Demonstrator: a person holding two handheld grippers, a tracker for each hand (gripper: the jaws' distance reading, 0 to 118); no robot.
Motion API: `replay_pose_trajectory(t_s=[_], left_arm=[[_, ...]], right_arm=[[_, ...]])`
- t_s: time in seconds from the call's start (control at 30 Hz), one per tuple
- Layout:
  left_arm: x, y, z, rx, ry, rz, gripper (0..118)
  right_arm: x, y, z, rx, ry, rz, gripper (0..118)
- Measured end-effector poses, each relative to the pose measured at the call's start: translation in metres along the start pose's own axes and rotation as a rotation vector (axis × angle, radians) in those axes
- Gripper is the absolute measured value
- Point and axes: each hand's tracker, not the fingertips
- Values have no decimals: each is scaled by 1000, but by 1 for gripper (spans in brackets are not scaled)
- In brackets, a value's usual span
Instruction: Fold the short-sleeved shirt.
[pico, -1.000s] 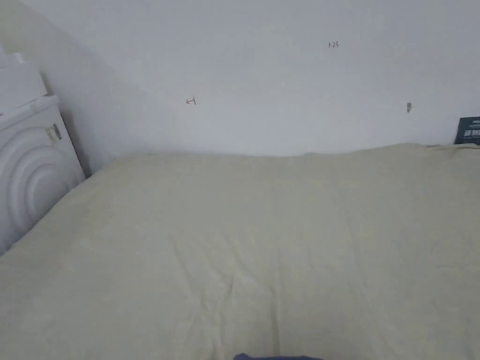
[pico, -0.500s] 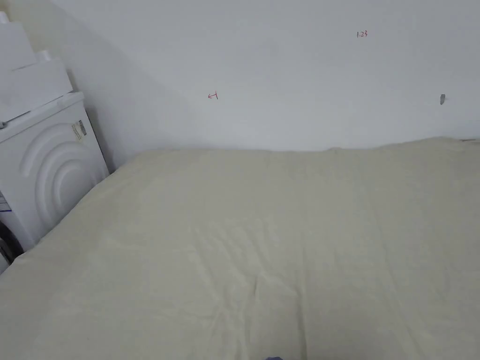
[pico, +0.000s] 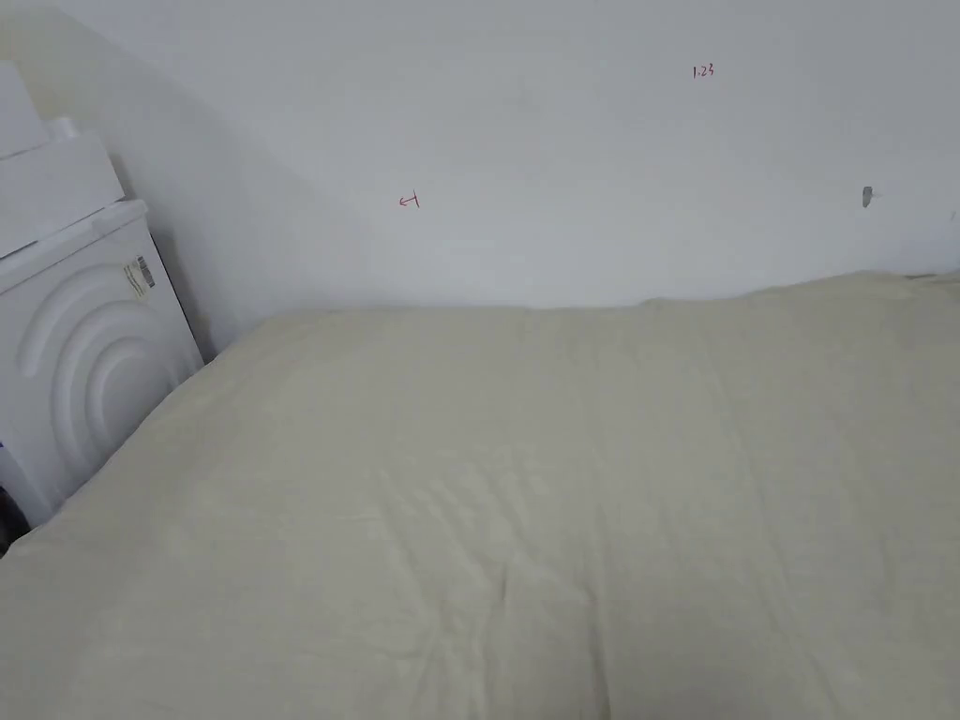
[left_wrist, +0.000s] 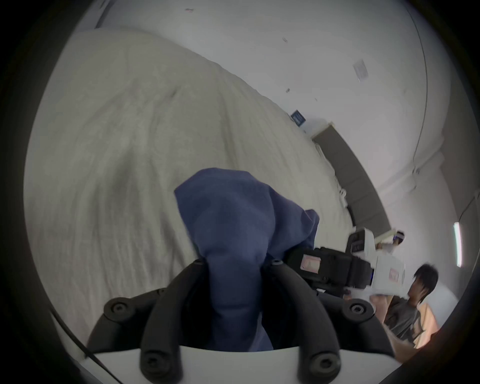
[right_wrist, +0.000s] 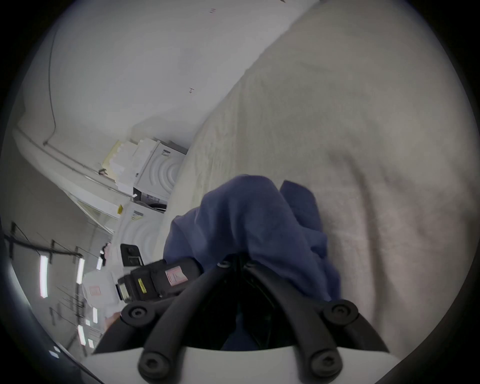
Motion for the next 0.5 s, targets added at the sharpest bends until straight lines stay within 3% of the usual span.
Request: replay_pose_trajectory(t_s=[0.17,0.33,0.5], left_arm=[[-28,34,60,115,-71,32,23],[-97,103,164,279,73,74,23],[-208,152,234,337,177,254,23]], right_arm=[[-14,2,35,34,9,31,1],[-12,2,55,43,-8,17,1],[-6,-3,59,31,-60,-21,1]])
